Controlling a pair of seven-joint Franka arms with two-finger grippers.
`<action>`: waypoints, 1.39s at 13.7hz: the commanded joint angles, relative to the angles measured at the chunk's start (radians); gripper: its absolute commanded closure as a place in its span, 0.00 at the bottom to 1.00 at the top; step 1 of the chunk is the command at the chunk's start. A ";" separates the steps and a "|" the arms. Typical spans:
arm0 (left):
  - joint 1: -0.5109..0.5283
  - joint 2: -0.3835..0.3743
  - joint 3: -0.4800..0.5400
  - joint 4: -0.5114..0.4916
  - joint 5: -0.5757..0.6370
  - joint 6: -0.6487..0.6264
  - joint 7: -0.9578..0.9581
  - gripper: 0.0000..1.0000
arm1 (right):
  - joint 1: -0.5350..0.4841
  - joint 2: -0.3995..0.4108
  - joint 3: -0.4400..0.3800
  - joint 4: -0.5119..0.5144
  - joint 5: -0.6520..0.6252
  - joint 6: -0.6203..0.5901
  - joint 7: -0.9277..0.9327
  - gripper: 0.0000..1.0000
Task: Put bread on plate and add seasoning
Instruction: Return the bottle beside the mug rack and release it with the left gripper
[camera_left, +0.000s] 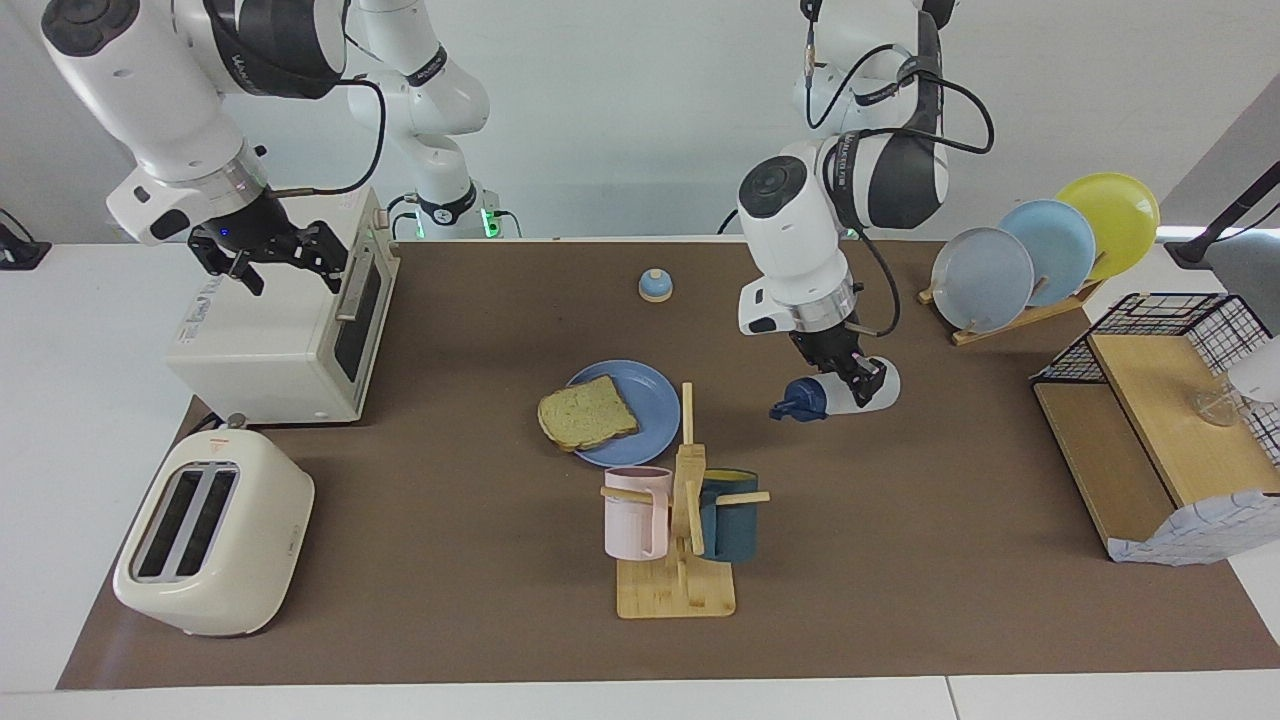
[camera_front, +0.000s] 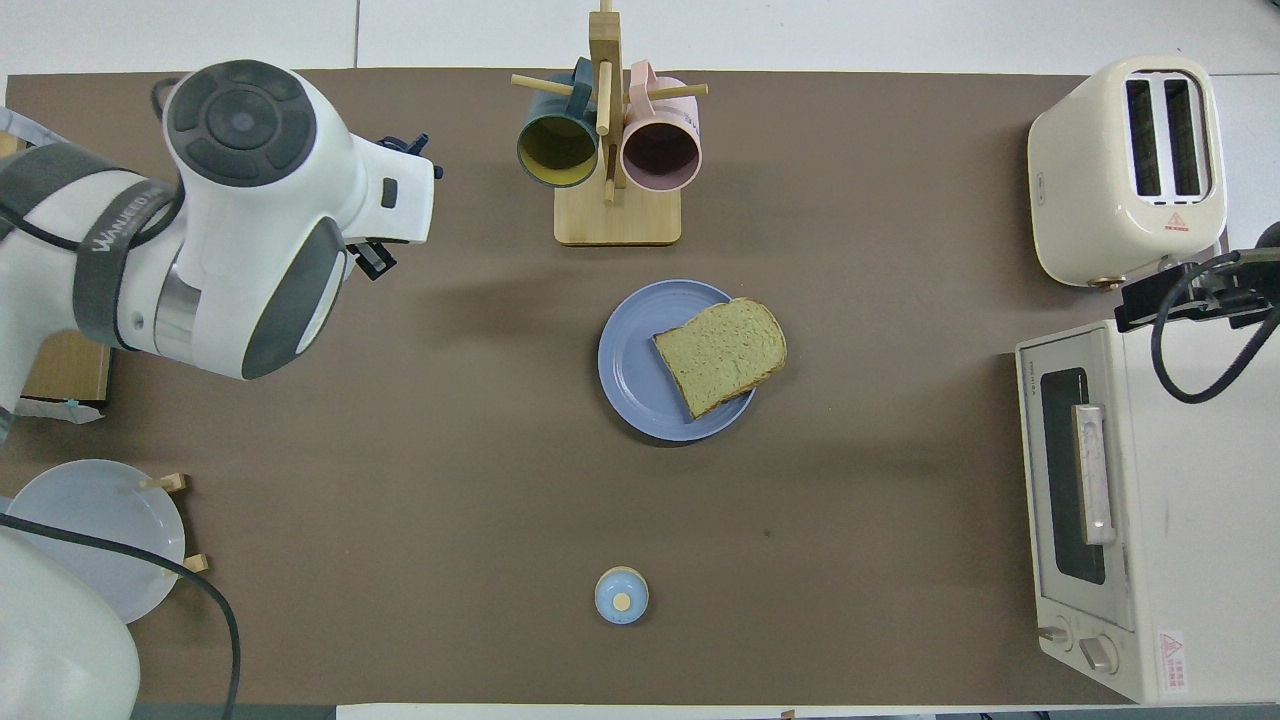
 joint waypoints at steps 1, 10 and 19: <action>0.024 -0.014 -0.010 -0.013 -0.052 0.039 -0.034 1.00 | -0.010 -0.009 0.006 -0.001 -0.003 -0.015 -0.023 0.00; 0.030 -0.113 -0.010 -0.452 -0.156 0.767 -0.484 1.00 | -0.010 -0.009 0.006 -0.001 -0.003 -0.015 -0.023 0.00; 0.021 0.093 -0.010 -0.609 -0.161 1.509 -0.778 1.00 | -0.010 -0.009 0.006 -0.003 -0.003 -0.015 -0.023 0.00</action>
